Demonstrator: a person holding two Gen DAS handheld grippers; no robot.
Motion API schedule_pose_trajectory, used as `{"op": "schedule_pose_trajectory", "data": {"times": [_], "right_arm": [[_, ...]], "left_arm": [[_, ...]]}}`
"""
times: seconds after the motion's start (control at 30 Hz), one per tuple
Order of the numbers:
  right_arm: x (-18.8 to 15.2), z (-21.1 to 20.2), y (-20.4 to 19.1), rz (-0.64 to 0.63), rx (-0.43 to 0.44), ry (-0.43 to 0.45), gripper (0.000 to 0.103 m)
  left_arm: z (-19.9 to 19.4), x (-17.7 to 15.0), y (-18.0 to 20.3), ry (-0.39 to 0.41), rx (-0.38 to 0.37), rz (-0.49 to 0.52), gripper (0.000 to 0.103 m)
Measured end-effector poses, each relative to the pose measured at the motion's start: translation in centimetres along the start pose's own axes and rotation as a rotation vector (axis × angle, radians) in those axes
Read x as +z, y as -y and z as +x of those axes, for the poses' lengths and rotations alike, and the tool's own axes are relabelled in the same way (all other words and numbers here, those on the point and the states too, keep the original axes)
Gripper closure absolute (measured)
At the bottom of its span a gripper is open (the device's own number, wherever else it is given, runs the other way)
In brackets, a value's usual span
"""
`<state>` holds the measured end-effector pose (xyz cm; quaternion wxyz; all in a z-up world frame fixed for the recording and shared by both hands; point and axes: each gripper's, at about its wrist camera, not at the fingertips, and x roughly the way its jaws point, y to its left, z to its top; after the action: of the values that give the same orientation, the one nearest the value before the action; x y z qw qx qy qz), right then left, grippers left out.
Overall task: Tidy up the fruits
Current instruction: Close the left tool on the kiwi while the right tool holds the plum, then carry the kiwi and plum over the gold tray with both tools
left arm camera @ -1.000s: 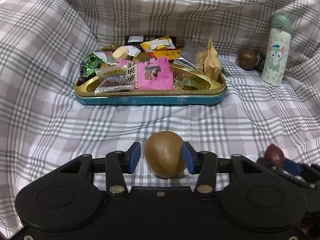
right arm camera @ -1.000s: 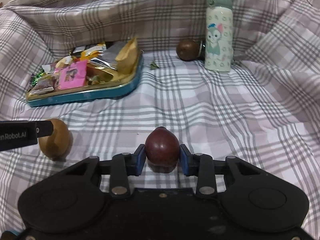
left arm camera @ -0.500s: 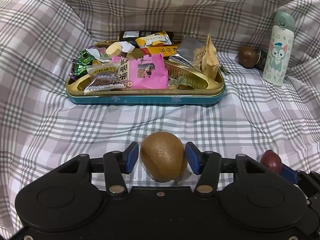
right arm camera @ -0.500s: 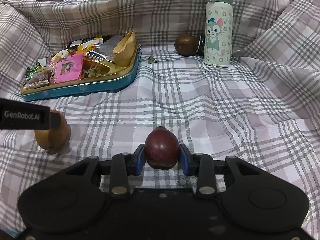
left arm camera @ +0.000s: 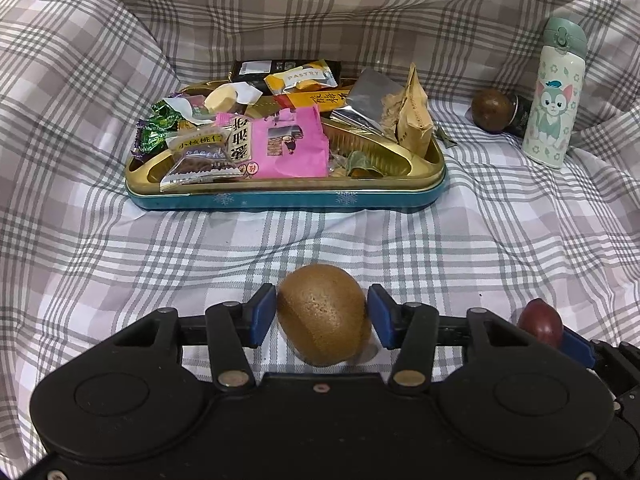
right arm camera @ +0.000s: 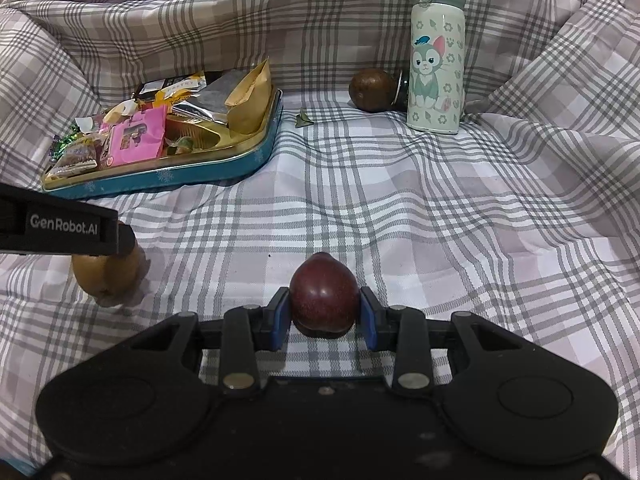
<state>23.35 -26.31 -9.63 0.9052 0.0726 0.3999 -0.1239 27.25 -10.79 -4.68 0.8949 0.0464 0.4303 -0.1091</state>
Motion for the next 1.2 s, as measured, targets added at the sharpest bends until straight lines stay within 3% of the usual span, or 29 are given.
{"op": "schedule_pose_trajectory", "data": {"times": [0.3, 0.37, 0.43, 0.5, 0.6, 0.67, 0.73, 0.87, 1.2], "right_arm": [[0.0, -0.2, 0.1, 0.003, 0.005, 0.003, 0.067], [0.0, -0.3, 0.0, -0.001, 0.002, 0.004, 0.067], [-0.1, -0.6, -0.1, -0.006, -0.004, 0.017, 0.067], [0.0, -1.0, -0.3, -0.009, -0.009, 0.029, 0.067], [0.2, -1.5, -0.4, -0.008, 0.006, 0.027, 0.067], [0.2, -1.9, -0.6, -0.005, 0.005, 0.033, 0.067], [0.1, -2.3, -0.7, -0.011, 0.001, 0.044, 0.067], [0.0, -2.6, -0.8, -0.02, 0.008, 0.043, 0.067], [-0.1, -2.0, -0.5, -0.012, 0.012, 0.026, 0.067]], "left_arm": [[-1.7, -1.2, -0.9, 0.01, -0.049, 0.004, 0.05], [-2.5, -1.4, -1.1, 0.028, -0.06, 0.015, 0.059], [-3.6, -1.5, -1.0, 0.059, -0.052, 0.048, 0.098], [-3.9, -1.5, -0.8, 0.046, -0.029, 0.069, 0.093], [-3.3, -1.8, -1.4, 0.0, -0.055, 0.045, 0.084], [-3.4, -2.0, -1.7, 0.02, -0.058, 0.017, 0.078], [-3.0, -1.8, -1.9, 0.01, -0.054, -0.006, 0.051], [-1.8, -1.8, -2.3, -0.031, -0.057, -0.045, 0.047], [-0.5, -1.1, -1.2, -0.029, -0.067, -0.033, 0.042]]}}
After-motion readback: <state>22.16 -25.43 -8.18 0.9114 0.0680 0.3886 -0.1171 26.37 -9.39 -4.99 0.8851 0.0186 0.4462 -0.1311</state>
